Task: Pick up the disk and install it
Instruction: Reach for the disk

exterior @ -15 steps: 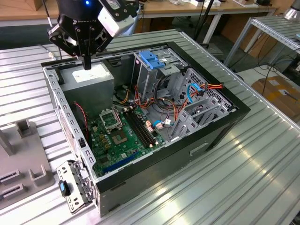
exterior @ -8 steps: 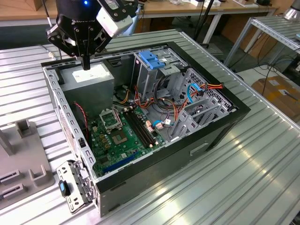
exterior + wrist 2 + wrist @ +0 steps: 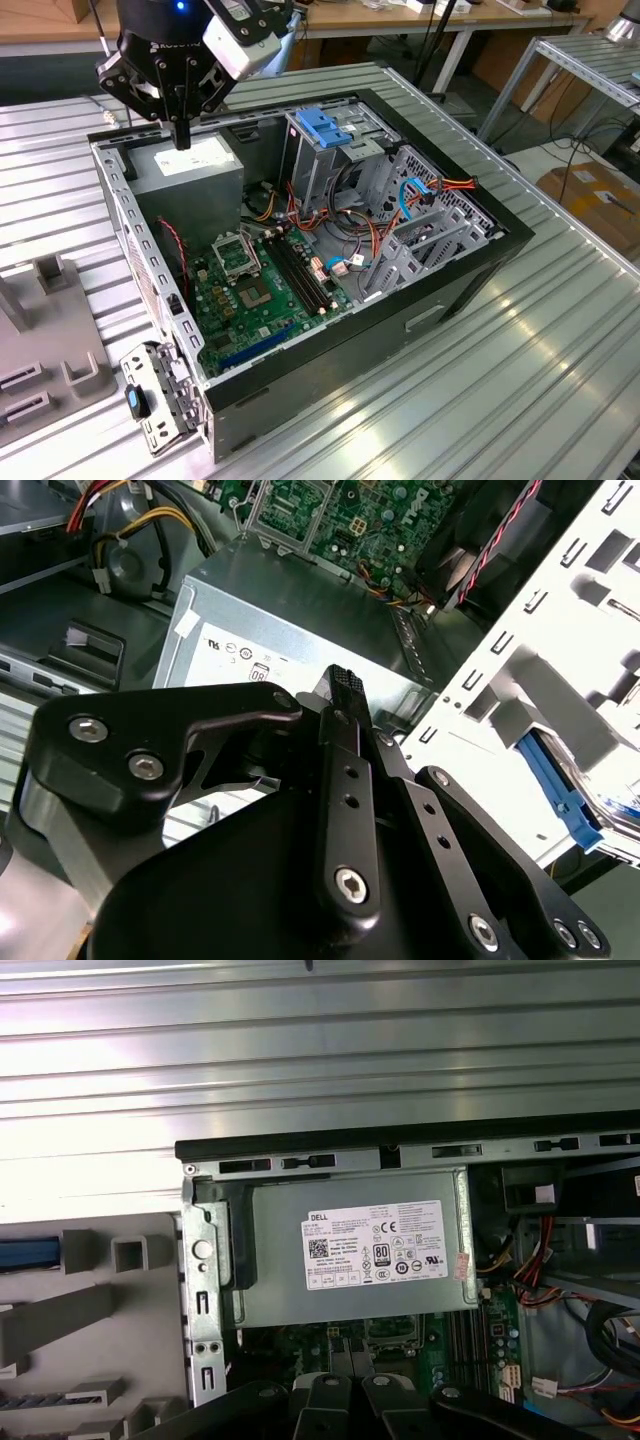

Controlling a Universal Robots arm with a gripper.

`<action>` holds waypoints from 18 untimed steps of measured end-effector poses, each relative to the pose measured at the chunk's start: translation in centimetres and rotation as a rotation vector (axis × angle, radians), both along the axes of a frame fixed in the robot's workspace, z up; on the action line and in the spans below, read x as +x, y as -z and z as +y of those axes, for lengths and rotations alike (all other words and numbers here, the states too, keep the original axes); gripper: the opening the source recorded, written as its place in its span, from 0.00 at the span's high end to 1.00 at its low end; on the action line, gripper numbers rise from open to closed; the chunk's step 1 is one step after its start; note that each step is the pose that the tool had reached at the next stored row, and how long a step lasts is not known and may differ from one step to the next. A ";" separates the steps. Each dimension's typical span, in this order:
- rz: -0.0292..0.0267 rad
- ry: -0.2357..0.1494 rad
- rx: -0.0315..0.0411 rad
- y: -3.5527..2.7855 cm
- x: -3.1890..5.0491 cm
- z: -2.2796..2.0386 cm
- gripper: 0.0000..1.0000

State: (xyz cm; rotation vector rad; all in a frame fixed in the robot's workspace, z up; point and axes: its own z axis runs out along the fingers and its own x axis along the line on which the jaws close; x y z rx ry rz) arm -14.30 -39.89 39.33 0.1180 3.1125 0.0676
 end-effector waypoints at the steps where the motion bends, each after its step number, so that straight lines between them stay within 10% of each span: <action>1: 0.0000 0.000 0.0000 0.00 -0.02 0.00 0.89; 18: 0.0000 0.000 0.0000 0.00 -0.55 0.00 0.89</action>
